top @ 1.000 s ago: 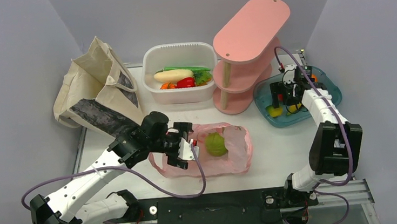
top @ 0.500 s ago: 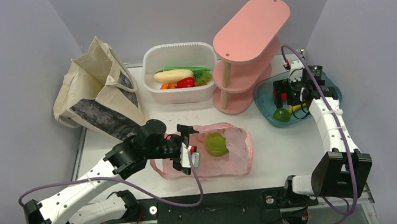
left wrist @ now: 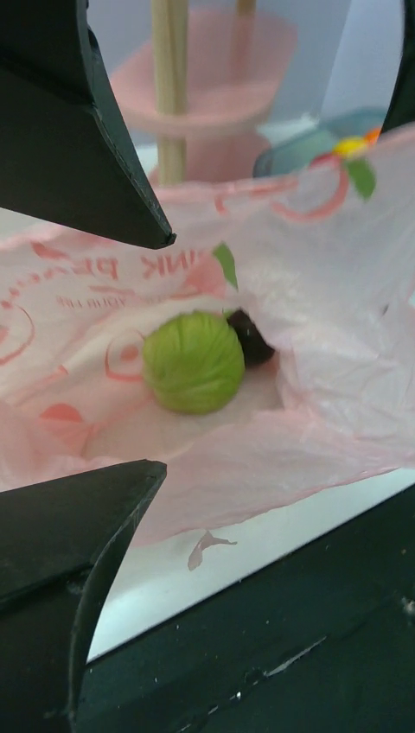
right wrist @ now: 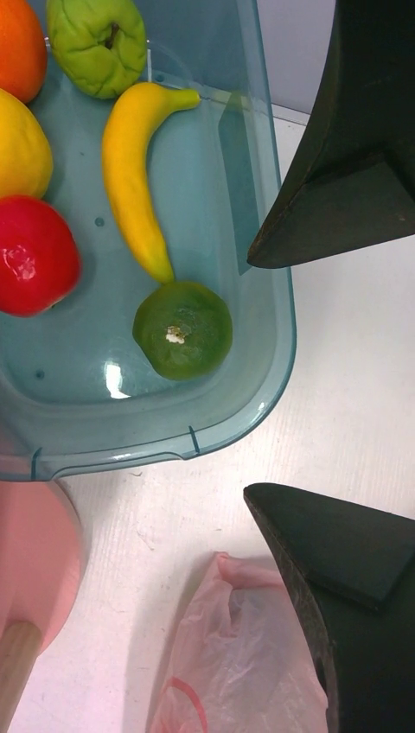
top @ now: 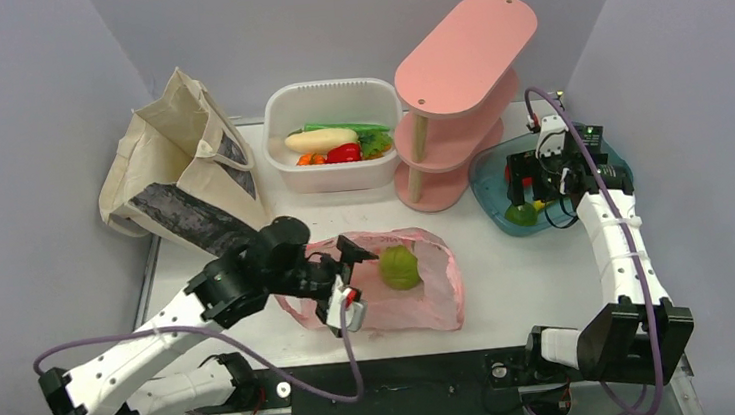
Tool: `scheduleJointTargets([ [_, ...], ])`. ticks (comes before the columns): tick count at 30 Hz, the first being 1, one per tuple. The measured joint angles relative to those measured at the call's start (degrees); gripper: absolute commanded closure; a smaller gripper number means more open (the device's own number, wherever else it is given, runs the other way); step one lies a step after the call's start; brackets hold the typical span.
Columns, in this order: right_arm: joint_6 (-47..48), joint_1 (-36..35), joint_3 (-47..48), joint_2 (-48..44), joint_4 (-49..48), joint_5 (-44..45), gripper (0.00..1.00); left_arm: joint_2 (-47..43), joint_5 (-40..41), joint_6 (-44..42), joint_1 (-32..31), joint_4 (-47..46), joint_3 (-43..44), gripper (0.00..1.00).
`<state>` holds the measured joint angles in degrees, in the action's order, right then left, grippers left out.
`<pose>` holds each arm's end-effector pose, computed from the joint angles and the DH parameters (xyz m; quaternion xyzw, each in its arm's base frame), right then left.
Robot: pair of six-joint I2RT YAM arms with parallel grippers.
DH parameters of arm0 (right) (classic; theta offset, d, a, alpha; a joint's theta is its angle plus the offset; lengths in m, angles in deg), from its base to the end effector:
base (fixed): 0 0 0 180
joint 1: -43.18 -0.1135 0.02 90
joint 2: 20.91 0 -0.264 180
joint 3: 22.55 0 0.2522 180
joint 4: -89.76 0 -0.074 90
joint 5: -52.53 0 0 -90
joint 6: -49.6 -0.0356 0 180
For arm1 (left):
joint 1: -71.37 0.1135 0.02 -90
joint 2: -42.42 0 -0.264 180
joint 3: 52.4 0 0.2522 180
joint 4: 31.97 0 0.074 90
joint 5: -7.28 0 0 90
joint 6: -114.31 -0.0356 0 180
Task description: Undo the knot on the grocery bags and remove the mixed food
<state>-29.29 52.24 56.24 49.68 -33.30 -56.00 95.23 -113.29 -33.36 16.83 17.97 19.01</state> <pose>0.2516 -0.0287 0.3175 -0.0732 0.9225 0.0875 0.3687 0.0948 -0.1643 0.3498 0.7701 0.3618 -0.2168 0.4786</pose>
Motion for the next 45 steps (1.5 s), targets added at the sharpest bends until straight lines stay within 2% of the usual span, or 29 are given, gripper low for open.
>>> scheduleJointTargets([
  [8,0.02,0.00,-0.20,-1.97,1.31,-0.13,0.10,14.34,0.85,1.20,-0.44,-5.73,-4.76,0.07],
  [12,0.28,0.17,-1.18,-4.59,1.73,-0.39,0.11,19.02,3.45,4.92,-0.42,-13.05,-6.95,0.06],
  [19,0.81,0.39,-3.19,-7.32,2.12,-0.39,0.11,26.05,6.47,9.05,0.83,-23.98,-7.43,0.06],
  [25,0.90,1.03,-4.02,-7.34,2.47,-0.44,0.11,33.27,6.75,10.27,1.73,-27.06,-5.79,0.07],
  [31,2.03,1.92,-4.04,-7.93,3.45,-0.46,0.11,32.65,3.54,9.77,2.14,-23.65,-2.12,0.07],
  [39,3.37,2.64,-4.22,-9.20,4.11,-1.53,0.11,20.31,-0.85,6.10,5.25,-15.43,-1.88,0.09],
  [45,3.08,2.64,-4.52,-8.33,4.04,-2.97,0.11,25.40,-0.85,6.03,6.49,-15.13,0.11,0.15],
])
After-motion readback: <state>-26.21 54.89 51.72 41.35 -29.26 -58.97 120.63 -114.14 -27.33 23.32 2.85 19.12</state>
